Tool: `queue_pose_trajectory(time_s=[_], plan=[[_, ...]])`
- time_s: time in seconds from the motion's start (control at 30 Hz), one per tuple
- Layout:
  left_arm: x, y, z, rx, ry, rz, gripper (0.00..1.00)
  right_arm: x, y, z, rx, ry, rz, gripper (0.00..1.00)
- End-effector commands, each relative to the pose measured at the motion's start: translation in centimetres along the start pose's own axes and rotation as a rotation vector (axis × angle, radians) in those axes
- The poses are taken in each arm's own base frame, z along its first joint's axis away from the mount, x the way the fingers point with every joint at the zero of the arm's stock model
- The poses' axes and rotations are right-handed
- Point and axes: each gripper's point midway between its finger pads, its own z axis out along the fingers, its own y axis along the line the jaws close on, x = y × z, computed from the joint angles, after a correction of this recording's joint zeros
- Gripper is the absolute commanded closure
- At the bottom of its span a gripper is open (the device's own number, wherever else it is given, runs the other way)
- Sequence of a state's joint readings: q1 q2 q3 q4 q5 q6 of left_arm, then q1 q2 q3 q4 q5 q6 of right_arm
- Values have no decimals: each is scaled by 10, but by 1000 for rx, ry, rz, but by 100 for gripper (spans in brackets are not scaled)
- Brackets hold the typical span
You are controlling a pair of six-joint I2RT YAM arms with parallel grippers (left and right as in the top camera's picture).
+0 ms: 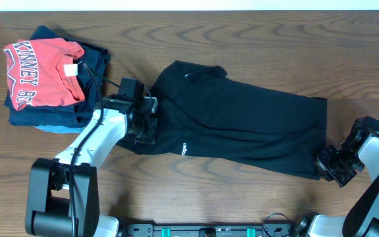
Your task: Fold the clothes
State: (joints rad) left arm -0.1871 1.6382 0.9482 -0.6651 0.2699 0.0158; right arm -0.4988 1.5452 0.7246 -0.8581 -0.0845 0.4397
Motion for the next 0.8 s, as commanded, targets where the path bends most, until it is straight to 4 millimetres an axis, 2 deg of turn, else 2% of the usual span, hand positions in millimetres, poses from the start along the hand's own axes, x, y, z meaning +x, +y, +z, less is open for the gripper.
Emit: queue_pose_trajectory(time_s=[0.0, 0.03, 0.07, 0.13, 0.33, 0.43, 0.5, 0.53, 0.6, 0.63, 0.77], plan=[[7, 15, 4, -81, 26, 11, 70, -5, 0, -1, 5, -22, -8, 96], [7, 19, 4, -104, 28, 10, 68, -5, 0, -1, 5, -22, -8, 96], [8, 22, 4, -122, 30, 6, 54, -5, 0, -1, 5, -22, -8, 96], [8, 24, 3, -134, 29, 0, 44, -5, 0, -1, 5, -21, -8, 96], [9, 25, 6, -132, 26, -12, 42, -5, 0, -1, 5, -21, -8, 96], [12, 19, 13, -88, 23, -18, 51, -5, 0, -1, 5, -21, -8, 96], [15, 13, 17, -50, 26, -18, 60, -5, 0, -1, 5, -21, -8, 97], [16, 11, 19, -35, 29, -19, 67, -5, 0, -1, 5, -21, -8, 96], [17, 9, 18, -25, 34, -20, 91, -5, 0, -1, 5, -21, -8, 96], [18, 9, 17, -26, 38, -22, 94, -5, 0, -1, 4, -21, -8, 97], [15, 13, 1, -26, 49, -60, 94, -5, 0, -1, 6, -19, -8, 97]])
